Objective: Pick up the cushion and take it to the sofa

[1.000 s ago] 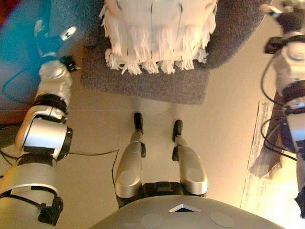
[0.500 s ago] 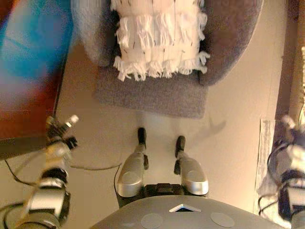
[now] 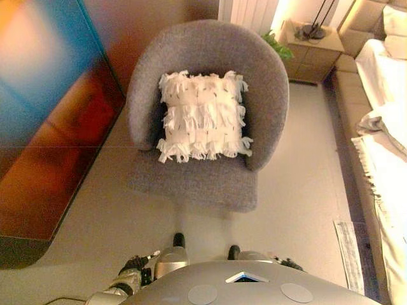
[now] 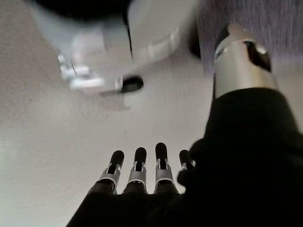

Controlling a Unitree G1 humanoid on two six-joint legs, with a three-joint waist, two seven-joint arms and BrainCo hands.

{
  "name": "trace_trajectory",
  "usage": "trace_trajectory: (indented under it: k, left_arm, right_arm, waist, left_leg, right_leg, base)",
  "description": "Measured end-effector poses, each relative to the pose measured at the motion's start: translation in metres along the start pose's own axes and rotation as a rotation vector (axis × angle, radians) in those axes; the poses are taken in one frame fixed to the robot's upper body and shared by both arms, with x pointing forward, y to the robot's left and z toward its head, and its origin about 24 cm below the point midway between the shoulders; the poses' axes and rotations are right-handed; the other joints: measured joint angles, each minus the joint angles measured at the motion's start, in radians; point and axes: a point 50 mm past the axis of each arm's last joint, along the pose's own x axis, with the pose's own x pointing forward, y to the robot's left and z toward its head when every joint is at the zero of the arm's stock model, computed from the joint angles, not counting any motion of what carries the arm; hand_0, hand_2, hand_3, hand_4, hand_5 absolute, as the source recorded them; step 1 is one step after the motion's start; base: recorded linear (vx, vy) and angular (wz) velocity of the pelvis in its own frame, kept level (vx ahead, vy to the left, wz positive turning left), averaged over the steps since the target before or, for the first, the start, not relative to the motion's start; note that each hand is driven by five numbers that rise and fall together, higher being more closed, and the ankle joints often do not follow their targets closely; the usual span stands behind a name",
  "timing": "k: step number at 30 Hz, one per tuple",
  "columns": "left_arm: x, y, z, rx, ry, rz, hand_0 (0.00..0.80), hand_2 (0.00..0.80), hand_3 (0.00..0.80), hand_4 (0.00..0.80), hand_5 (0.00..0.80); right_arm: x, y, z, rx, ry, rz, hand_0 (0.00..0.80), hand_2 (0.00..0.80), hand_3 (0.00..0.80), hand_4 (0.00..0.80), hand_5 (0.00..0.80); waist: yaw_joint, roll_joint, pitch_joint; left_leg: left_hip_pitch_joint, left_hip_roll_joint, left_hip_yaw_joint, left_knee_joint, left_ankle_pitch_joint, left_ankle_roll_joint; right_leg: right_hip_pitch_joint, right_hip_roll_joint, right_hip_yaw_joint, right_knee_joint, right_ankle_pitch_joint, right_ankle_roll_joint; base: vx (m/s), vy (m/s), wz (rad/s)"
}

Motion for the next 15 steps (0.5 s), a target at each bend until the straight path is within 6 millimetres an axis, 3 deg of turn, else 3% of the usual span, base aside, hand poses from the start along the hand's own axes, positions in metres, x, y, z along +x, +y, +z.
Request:
trace_trajectory:
  k: [3,15]
  left_arm:
    - [0.0,-0.003,0.0064,0.063,-0.012,-0.017,0.0,0.0,0.0,0.0,0.0]
    - [-0.0001,-0.0039,0.0015,0.068,0.042,-0.037,0.0,0.0,0.0,0.0,0.0]
  right_arm:
    - [0.0008,0.0028,0.0122,-0.131,-0.04,0.021,0.0,0.0,0.0,0.0,0.0]
    - [0.0007,0.0003,0.0077,-0.125,-0.009,0.056,0.0,0.0,0.0,0.0,0.0]
  waist:
    - [0.001,0.001,-0.013]
    - [0.0,0.013,-0.028]
  left_leg:
    - [0.012,0.003,0.0,0.0,0.0,0.0]
    - [0.034,0.01,-0.003,0.0,-0.003,-0.004]
  right_leg:
    - [0.006,0.003,0.0,0.0,0.0,-0.001]
    - [0.033,0.011,-0.001,0.0,-0.006,-0.009]
  base:
    - [0.0,0.0,0.0]
    - [0.017,-0.005,0.0]
